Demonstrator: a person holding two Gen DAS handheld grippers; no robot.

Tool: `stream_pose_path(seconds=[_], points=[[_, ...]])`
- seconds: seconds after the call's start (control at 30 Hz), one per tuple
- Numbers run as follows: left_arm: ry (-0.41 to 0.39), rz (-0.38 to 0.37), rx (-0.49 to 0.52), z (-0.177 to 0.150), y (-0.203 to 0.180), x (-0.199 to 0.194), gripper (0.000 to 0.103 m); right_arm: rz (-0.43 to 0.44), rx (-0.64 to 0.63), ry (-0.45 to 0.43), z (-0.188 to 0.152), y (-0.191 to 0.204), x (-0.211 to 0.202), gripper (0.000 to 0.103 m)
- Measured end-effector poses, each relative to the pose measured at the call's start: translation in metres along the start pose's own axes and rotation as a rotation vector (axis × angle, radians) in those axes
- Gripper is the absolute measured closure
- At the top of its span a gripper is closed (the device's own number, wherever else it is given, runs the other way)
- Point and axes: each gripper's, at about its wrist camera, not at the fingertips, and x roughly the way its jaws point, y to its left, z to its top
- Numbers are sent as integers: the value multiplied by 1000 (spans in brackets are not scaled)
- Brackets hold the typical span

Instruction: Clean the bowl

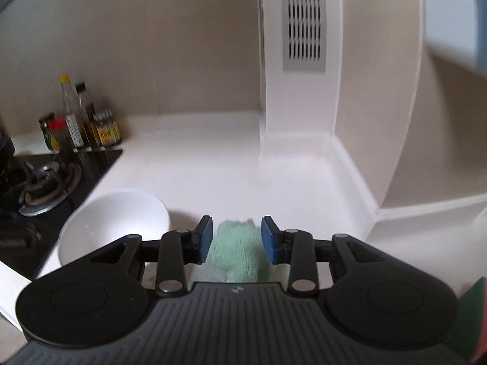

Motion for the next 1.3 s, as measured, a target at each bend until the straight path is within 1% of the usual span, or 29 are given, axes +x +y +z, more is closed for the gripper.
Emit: stream_pose_path(seconds=[0.17, 0.3, 0.37, 0.57, 0.67, 0.77, 0.9, 1.0, 1.13, 1.3], points=[[22, 11, -11, -30, -4, -19, 92, 13, 32, 10, -21, -2, -31, 73], [39, 19, -27, -57, 1, -35, 92, -17, 44, 63, -50, -2, -48, 73], [49, 22, -44, -69, 2, -42, 92, -19, 37, 83, -63, -1, -56, 73], [74, 36, -64, -110, 12, -64, 92, -4, 35, 136, -96, 3, -82, 73], [84, 50, -65, -128, 14, -75, 92, 17, 38, 159, -110, 6, -96, 73], [63, 53, -68, -133, 17, -85, 92, 33, 56, 172, -119, 9, -106, 73], [32, 54, -72, -136, 22, -98, 92, 23, 56, 168, -121, 16, -117, 73], [9, 55, -74, -139, 26, -107, 92, 9, 49, 139, -117, 23, -126, 73], [-22, 57, -78, -142, 30, -120, 92, -12, 47, 98, -105, 35, -132, 73], [-60, 57, -75, -134, 36, -132, 92, -36, 42, 79, -91, 45, -135, 73]])
